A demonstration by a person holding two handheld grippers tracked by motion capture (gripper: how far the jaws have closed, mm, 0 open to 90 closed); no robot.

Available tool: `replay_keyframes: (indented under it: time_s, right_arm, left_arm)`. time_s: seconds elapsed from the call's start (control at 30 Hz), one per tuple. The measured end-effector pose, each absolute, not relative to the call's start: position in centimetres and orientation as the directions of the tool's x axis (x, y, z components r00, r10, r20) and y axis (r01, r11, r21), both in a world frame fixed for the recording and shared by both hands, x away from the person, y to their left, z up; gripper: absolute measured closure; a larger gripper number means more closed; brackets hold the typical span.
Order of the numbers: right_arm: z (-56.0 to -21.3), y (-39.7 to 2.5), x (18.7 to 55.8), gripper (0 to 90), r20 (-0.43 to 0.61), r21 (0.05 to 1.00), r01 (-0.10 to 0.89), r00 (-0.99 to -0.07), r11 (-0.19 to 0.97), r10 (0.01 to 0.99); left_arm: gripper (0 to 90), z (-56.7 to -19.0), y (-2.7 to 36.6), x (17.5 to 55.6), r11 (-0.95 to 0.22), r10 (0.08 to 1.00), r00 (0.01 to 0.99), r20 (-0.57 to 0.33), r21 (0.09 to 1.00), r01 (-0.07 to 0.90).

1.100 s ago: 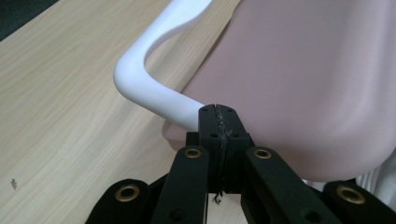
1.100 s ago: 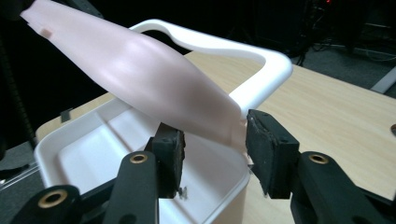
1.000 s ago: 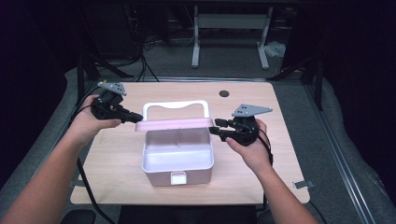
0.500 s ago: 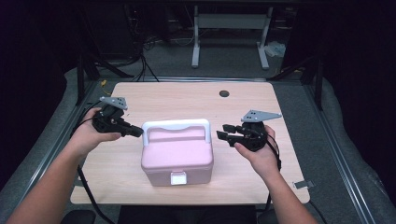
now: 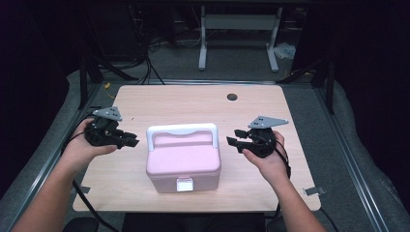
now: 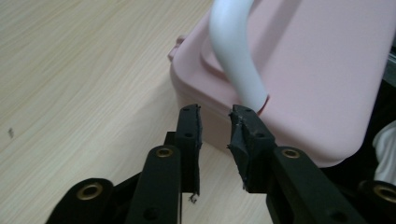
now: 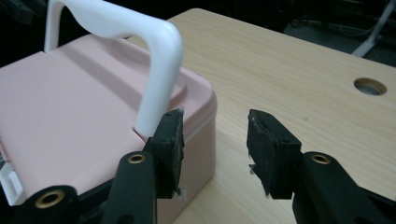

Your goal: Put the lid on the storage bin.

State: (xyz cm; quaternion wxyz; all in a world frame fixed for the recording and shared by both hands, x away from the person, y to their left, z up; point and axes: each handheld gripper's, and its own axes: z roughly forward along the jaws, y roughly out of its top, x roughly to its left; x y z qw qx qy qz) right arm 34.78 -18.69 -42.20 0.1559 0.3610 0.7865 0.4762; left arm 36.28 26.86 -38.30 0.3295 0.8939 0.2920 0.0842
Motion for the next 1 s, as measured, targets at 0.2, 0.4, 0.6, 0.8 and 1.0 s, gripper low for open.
replay_keyframes:
  time_s: [0.2,0.4,0.6,0.8,1.0]
  right_arm:
    - [-44.0,-20.6,34.6,55.2,0.096,0.842,0.465,-0.629,0.274,0.772]
    - [-46.1,-22.1,34.8,54.6,0.106,0.822,0.511,-0.571,0.251,0.814]
    - [-48.3,-22.7,34.9,53.3,0.126,0.806,0.547,-0.532,0.227,0.837]
    - [-50.0,-23.0,35.0,52.9,0.115,0.788,0.57,-0.51,0.234,0.853]
    - [-51.5,-23.1,35.0,49.6,0.083,0.769,0.583,-0.496,0.261,0.864]
  left_arm:
    - [62.4,-40.6,28.2,35.9,-0.578,0.643,0.765,-0.035,0.632,0.516]
    - [58.4,-43.0,28.9,35.9,-0.537,0.684,0.728,-0.05,0.64,0.549]
    - [56.1,-45.5,29.6,35.6,-0.481,0.719,0.69,-0.084,0.656,0.582]
    - [53.1,-48.2,30.2,35.4,-0.447,0.751,0.654,-0.092,0.658,0.606]
    - [50.2,-50.3,30.6,35.3,-0.44,0.779,0.621,-0.081,0.635,0.635]
